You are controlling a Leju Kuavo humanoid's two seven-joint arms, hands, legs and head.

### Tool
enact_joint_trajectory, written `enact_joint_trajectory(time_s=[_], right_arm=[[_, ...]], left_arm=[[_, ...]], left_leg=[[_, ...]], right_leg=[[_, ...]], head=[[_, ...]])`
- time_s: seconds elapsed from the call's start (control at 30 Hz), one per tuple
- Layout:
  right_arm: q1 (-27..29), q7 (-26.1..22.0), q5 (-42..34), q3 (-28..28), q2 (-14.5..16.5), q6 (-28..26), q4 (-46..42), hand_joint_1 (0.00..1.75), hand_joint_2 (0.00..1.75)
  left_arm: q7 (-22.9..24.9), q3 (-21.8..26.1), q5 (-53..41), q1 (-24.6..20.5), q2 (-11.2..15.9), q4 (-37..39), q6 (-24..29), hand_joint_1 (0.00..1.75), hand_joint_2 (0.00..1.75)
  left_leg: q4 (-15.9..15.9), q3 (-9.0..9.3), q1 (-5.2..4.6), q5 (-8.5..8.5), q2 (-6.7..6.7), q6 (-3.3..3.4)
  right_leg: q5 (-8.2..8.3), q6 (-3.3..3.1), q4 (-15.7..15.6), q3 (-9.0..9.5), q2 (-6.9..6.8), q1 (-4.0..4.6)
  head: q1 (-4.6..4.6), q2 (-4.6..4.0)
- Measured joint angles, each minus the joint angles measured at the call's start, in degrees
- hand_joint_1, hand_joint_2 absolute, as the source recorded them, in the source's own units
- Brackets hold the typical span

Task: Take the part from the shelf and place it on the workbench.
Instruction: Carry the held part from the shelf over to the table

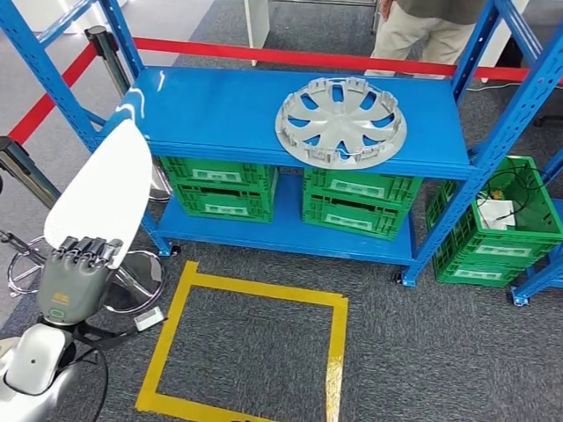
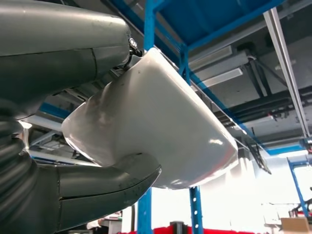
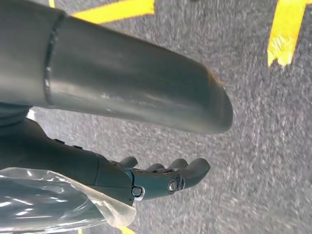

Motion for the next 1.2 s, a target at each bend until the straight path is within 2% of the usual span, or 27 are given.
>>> enact_joint_trajectory(time_s=[0.03,0.07,0.13,0.2,0.23,0.3,0.33,0.37,0.4,0.47,0.5,0.53,0.57,0.6,0.63,0.7,0.73,0.77,0.83,0.87,0.9,0.97,1.0,1.03,1.07,1.13,1.2], right_arm=[[-0.03,-0.95,-0.01,0.0,0.05,-0.27,-0.04,0.0,0.0],[-0.07,-1.76,-0.02,0.0,0.13,-0.34,-0.09,0.0,0.0],[-0.18,-2.66,-0.07,-0.01,0.27,-0.03,-0.2,0.0,0.0],[-0.35,-3.24,-0.24,-0.02,0.4,0.63,-0.33,0.0,0.0],[-0.42,-3.47,-0.4,-0.03,0.44,1.16,-0.42,0.0,0.0],[-0.37,-3.69,-0.77,-0.04,0.46,2.4,-0.58,0.0,0.0],[-0.26,-3.68,-0.9,-0.04,0.45,3.01,-0.64,0.0,0.0],[-0.13,-3.62,-0.98,-0.04,0.46,3.6,-0.69,0.0,0.0],[-0.05,-3.53,-1.02,-0.04,0.49,4.16,-0.73,0.0,0.0],[-0.04,-3.36,-0.98,-0.04,0.54,5.0,-0.81,0.0,0.0],[-0.09,-3.31,-0.94,-0.04,0.55,5.26,-0.84,0.0,0.0],[-0.14,-3.27,-0.9,-0.04,0.55,5.45,-0.85,0.0,0.0],[-0.17,-3.22,-0.85,-0.04,0.55,5.6,-0.86,0.0,0.0],[-0.21,-3.18,-0.8,-0.04,0.55,5.71,-0.86,0.0,0.0],[-0.3,-3.15,-0.74,-0.04,0.55,5.77,-0.86,0.0,0.0],[-0.55,-3.08,-0.67,-0.04,0.55,5.86,-0.86,0.0,0.0],[-0.65,-3.05,-0.65,-0.04,0.55,5.9,-0.87,0.0,0.0],[-0.66,-3.01,-0.64,-0.04,0.55,5.95,-0.87,0.0,0.0],[-0.64,-2.87,-0.64,-0.04,0.68,6.09,-0.92,0.0,0.0],[-0.63,-2.79,-0.63,-0.03,0.74,6.12,-0.95,0.0,0.0],[-0.65,-2.73,-0.62,-0.03,0.8,6.14,-0.97,0.0,0.0],[-0.67,-2.68,-0.6,-0.02,0.79,6.14,-0.97,0.0,0.0],[-0.68,-2.68,-0.59,-0.02,0.79,6.14,-0.97,0.0,0.0],[-0.68,-2.68,-0.59,-0.02,0.79,6.14,-0.97,0.0,0.0],[-0.69,-2.68,-0.59,-0.02,0.79,6.14,-0.97,0.0,0.0],[-0.73,-2.68,-0.59,-0.02,0.79,6.13,-0.97,0.0,0.0],[-0.82,-2.71,-0.56,-0.01,0.8,6.1,-0.98,0.0,0.0]], left_arm=[[-0.65,0.81,0.0,0.9,0.01,-0.59,0.0,1.75,1.75],[-1.17,1.57,0.0,1.71,0.01,-1.19,0.0,1.75,1.75],[-1.95,2.93,0.0,2.87,-0.01,-2.41,0.01,1.75,1.75],[-2.64,4.1,0.0,3.66,-0.04,-3.57,0.02,1.75,1.75],[-3.09,4.57,0.0,4.03,-0.07,-4.05,0.02,1.75,1.75],[-4.13,5.33,0.0,4.77,-0.24,-4.66,0.02,1.75,1.75],[-4.63,5.61,0.0,5.04,-0.39,-4.81,0.01,1.75,1.75],[-5.1,5.9,0.0,5.26,-0.6,-4.91,0.01,1.75,1.75],[-5.59,6.18,0.0,5.42,-0.82,-5.0,0.0,1.75,1.75],[-6.39,6.69,0.0,5.66,-1.29,-5.11,-0.01,1.75,1.75],[-6.74,6.95,0.0,5.74,-1.54,-5.14,-0.01,1.75,1.75],[-7.06,7.22,0.0,5.8,-1.8,-5.15,-0.01,1.75,1.75],[-7.39,7.5,0.0,5.85,-2.04,-5.17,-0.01,1.75,1.75],[-7.67,7.75,0.0,5.9,-2.25,-5.22,-0.01,1.75,1.75],[-7.88,7.97,0.0,5.95,-2.43,-5.3,-0.01,1.75,1.75],[-8.16,8.34,0.0,6.05,-2.72,-5.61,0.01,1.75,1.75],[-8.27,8.5,0.0,6.09,-2.82,-5.79,0.01,1.75,1.75],[-8.35,8.62,0.0,6.15,-2.93,-5.94,0.01,1.75,1.75],[-8.47,8.76,0.0,6.32,-3.13,-6.1,0.01,1.75,1.75],[-8.49,8.82,0.0,6.41,-3.22,-6.13,0.01,1.75,1.75],[-8.51,8.88,0.0,6.47,-3.3,-6.14,0.01,1.75,1.75],[-8.58,8.94,0.0,6.54,-3.52,-6.14,-0.01,1.75,1.75],[-8.62,8.94,0.0,6.58,-3.64,-6.14,-0.01,1.75,1.75],[-8.64,8.94,0.0,6.61,-3.75,-6.14,-0.01,1.75,1.75],[-8.65,8.94,0.0,6.62,-3.82,-6.14,-0.01,1.75,1.75],[-8.71,8.94,0.0,6.56,-3.92,-6.15,-0.01,1.75,1.75],[-8.79,8.94,0.0,6.39,-3.99,-6.27,0.0,1.75,1.75]], left_leg=[[0.74,0.81,0.14,0.69,0.0,-0.11],[-0.74,2.56,0.27,2.2,0.0,-0.16],[-8.0,7.91,0.45,4.42,-0.01,-0.09],[-14.92,12.06,0.3,4.11,-0.11,0.34],[-16.58,12.72,0.1,3.73,-0.16,0.64],[-17.43,12.14,-0.08,4.42,-0.04,1.4],[-17.59,11.62,-0.06,5.01,0.07,1.89],[-17.74,11.02,0.0,5.66,0.19,2.4],[-17.76,10.34,0.02,6.25,0.28,2.8],[-17.5,8.76,-0.24,7.33,0.3,3.24],[-17.31,7.92,-0.42,7.84,0.32,3.29],[-17.09,7.06,-0.59,8.35,0.33,3.33],[-16.86,6.2,-0.74,8.85,0.34,3.33],[-16.63,5.42,-0.85,9.33,0.31,3.28],[-16.42,4.73,-0.97,9.79,0.28,3.18],[-16.07,3.84,-1.1,10.73,0.28,2.83],[-16.03,3.55,-1.09,11.25,0.31,2.59],[-16.06,3.36,-1.05,11.85,0.32,2.34],[-15.74,2.78,-0.93,11.41,0.21,1.7],[-14.59,2.39,-0.84,9.66,0.13,1.33],[-12.35,1.84,-0.67,6.91,0.08,0.95],[-4.96,0.63,-0.19,1.34,0.07,0.28],[-1.57,0.35,0.05,0.11,0.08,0.0],[0.49,0.65,0.29,0.29,0.08,-0.25],[0.6,1.72,0.52,1.62,0.08,-0.47],[-4.44,6.29,0.97,4.33,0.06,-0.74],[-12.21,11.49,0.98,3.86,-0.05,-0.5]], right_leg=[[0.45,0.04,0.28,-0.87,-0.03,0.01],[0.85,0.12,0.56,-1.65,-0.04,0.0],[1.52,0.49,1.01,-2.83,-0.04,0.07],[2.41,1.11,1.11,-3.56,-0.06,0.16],[2.96,1.49,1.01,-3.89,-0.07,0.15],[3.65,2.3,0.85,-4.59,0.04,-0.04],[2.82,2.59,1.3,-5.13,0.13,-0.09],[0.85,2.78,2.77,-5.83,0.21,-0.11],[-2.02,2.86,5.35,-6.66,0.29,-0.15],[-7.14,2.91,12.52,-8.07,0.27,-0.09],[-7.87,2.86,15.35,-8.17,0.27,-0.04],[-7.16,2.73,16.67,-7.57,0.27,0.05],[-5.44,2.5,16.13,-6.09,0.28,0.17],[-3.6,2.18,13.65,-3.68,0.29,0.33],[-2.77,1.8,9.71,-0.67,0.3,0.54],[-3.54,1.3,1.49,4.92,0.34,0.88],[-4.33,1.19,-0.91,6.3,0.36,1.02],[-4.38,1.17,-1.97,6.54,0.36,1.06],[-3.39,0.69,-2.14,5.48,0.16,0.85],[-2.71,0.29,-2.19,4.9,-0.01,0.72],[-2.04,-0.09,-2.17,4.42,-0.18,0.61],[-0.82,-0.47,-1.7,2.85,-0.36,0.68],[-0.3,-0.47,-1.31,1.82,-0.42,0.68],[0.17,-0.42,-0.8,0.68,-0.48,0.66],[0.55,-0.32,-0.22,-0.44,-0.52,0.6],[1.22,0.07,0.91,-2.42,-0.52,0.49],[2.02,0.7,1.7,-3.74,-0.46,0.53]], head=[[-0.02,0.0],[-0.03,0.0],[-0.03,0.0],[0.01,0.0],[0.02,0.0],[0.01,0.0],[0.07,0.0],[0.14,0.0],[0.21,0.0],[0.29,0.0],[0.29,0.0],[0.29,0.0],[0.28,0.0],[0.28,0.0],[0.27,0.01],[0.23,0.01],[0.22,0.01],[0.22,0.01],[0.28,0.02],[0.24,0.01],[0.16,0.01],[-0.04,0.01],[-0.08,0.01],[-0.08,0.01],[-0.08,0.0],[-0.1,0.0],[-0.09,0.0]])
